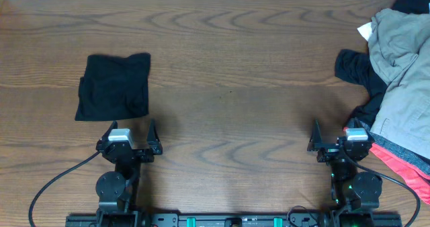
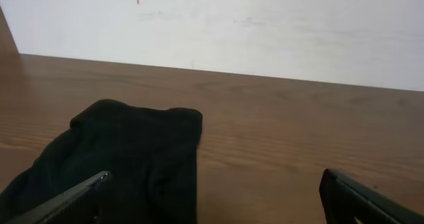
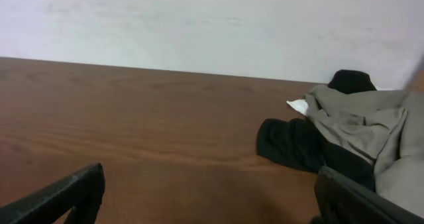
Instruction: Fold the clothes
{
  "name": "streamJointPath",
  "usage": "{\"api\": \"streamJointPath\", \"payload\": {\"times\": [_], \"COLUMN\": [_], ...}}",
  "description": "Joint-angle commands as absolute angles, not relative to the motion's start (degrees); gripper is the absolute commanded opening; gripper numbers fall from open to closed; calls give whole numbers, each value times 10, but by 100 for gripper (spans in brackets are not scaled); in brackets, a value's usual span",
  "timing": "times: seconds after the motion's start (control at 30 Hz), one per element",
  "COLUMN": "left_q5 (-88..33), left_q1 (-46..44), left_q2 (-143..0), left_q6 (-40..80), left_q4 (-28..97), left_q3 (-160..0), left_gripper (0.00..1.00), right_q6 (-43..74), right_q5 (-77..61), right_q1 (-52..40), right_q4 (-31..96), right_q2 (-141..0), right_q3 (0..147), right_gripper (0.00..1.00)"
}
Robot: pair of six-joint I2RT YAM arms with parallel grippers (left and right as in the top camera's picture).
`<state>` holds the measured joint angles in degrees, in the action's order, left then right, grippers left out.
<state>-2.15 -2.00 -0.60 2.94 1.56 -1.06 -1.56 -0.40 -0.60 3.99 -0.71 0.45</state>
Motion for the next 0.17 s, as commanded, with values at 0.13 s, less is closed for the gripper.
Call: {"api": "streamJointPath", "payload": {"times": [0.13], "left_q5": [-8], "left_q1": [-22], "left_q2": [-3], "left_q6": [22], "left_q4": [40], "left_q3": [-2], "left_gripper": [98], "right_q6": [-22], "right_q5": [-2], "right_q1": [-5], "right_q4": [42], "right_q2": [-4], "right_q3": [3], "right_gripper": [99]}}
